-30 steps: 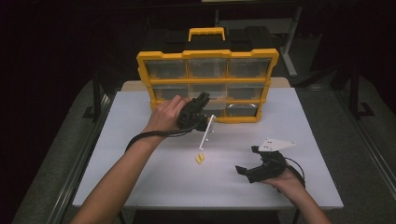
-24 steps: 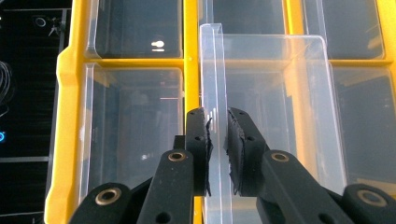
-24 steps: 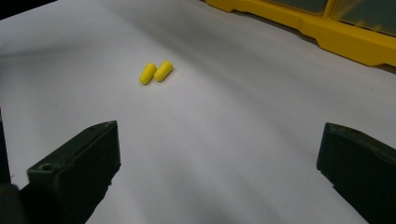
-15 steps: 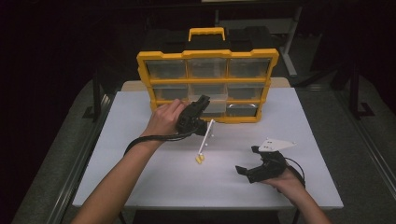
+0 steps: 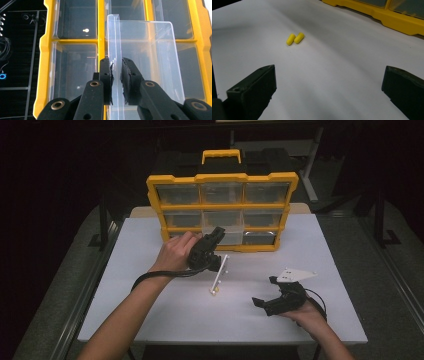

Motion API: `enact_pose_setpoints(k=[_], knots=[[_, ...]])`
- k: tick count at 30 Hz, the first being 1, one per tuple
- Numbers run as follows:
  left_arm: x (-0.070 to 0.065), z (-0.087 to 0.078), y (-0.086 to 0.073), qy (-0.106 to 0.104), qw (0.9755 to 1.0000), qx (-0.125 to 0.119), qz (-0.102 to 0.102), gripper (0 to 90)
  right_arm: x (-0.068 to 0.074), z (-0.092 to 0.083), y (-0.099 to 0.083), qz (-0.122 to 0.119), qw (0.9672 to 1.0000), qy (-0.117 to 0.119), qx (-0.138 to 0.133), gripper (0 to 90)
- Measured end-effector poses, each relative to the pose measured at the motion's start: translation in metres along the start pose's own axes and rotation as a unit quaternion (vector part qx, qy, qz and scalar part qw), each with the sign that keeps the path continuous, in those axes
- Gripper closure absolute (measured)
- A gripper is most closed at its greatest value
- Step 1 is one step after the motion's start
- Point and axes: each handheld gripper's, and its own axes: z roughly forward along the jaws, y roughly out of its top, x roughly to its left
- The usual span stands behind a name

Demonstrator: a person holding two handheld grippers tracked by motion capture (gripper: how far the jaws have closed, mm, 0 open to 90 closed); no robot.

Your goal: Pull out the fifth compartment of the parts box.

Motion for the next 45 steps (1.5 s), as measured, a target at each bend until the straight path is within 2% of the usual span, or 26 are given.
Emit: enact_pose_setpoints(k=[18,41,45], knots=[[-0.007,-0.01,0.0,0.005,1.0,-0.006,-0.005,78.7,0.0,0.0,0.0,0.002,1.0,-0.001,0.001,0.0],[-0.009,-0.016,0.002,0.007,0.9999,-0.007,-0.008,78.6,0.0,0.0,0.0,0.001,1.0,-0.001,0.0,0.0],[-0.009,-0.016,0.002,0.006,0.9999,-0.006,-0.014,77.1,0.0,0.0,0.0,0.001,1.0,-0.001,0.001,0.0]])
